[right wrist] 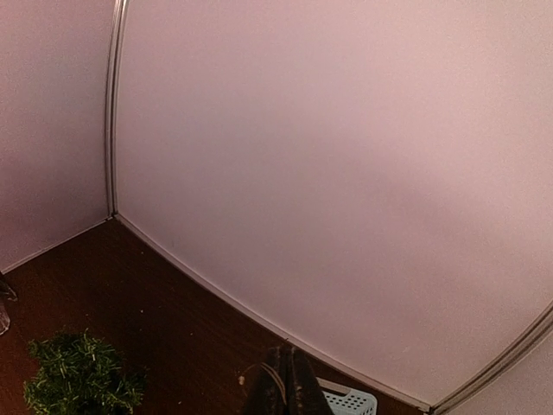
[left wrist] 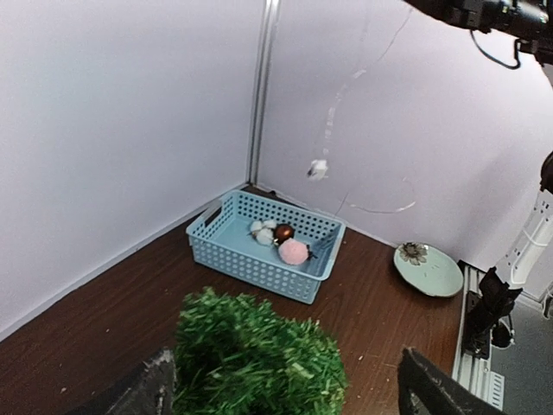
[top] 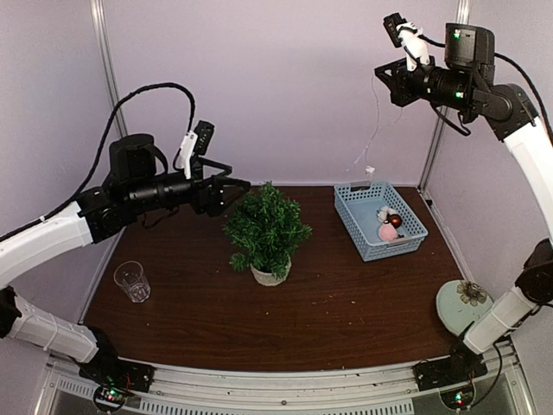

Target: Decorate the small christmas tree

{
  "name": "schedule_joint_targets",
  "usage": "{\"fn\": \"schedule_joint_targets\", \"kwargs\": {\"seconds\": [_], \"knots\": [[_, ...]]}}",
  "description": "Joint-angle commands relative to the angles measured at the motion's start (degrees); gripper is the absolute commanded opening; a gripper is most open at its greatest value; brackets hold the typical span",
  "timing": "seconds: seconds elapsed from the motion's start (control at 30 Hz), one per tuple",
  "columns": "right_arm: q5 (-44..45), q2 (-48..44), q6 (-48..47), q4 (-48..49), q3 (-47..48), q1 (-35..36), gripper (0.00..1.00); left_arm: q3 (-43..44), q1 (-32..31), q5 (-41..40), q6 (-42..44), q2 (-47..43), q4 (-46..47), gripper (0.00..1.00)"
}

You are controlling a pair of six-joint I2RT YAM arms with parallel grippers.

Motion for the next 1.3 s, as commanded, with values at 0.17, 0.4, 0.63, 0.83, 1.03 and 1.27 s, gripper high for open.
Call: {"fn": "schedule_joint_targets", "kwargs": {"seconds": [0.17,0.4,0.63,0.83,1.03,1.27], "knots": [[9.43,-6.50,7.71,4.45,-13.14,6.39,0.00,2.51,-16.73,-7.63,15.09,9.72,18.09,0.83],[16.26,-8.50,10.88,5.17,-18.18,11.61,0.00,5.78,-20.79,-12.15,13.46,20.86,26.08,0.76],[19.02,-11.17,13.28,5.14,-22.01,12.71,0.00,7.84,-26.99,-17.18,27.69,25.60,24.33,0.74],[19.73,-12.87,14.14,5.39,-24.18,13.00,0.00,9.43,-27.10,-17.40,37.74,25.82,18.50,0.66],[19.58,-13.49,14.24,5.56,-25.05,13.04,0.00,14.51,-27.08,-18.30,42.79,28.16,13.77,0.61],[19.05,-13.83,16.17,5.76,-25.74,13.17,0.00,21.47,-27.10,-22.69,49.16,32.52,8.43,0.55]]}}
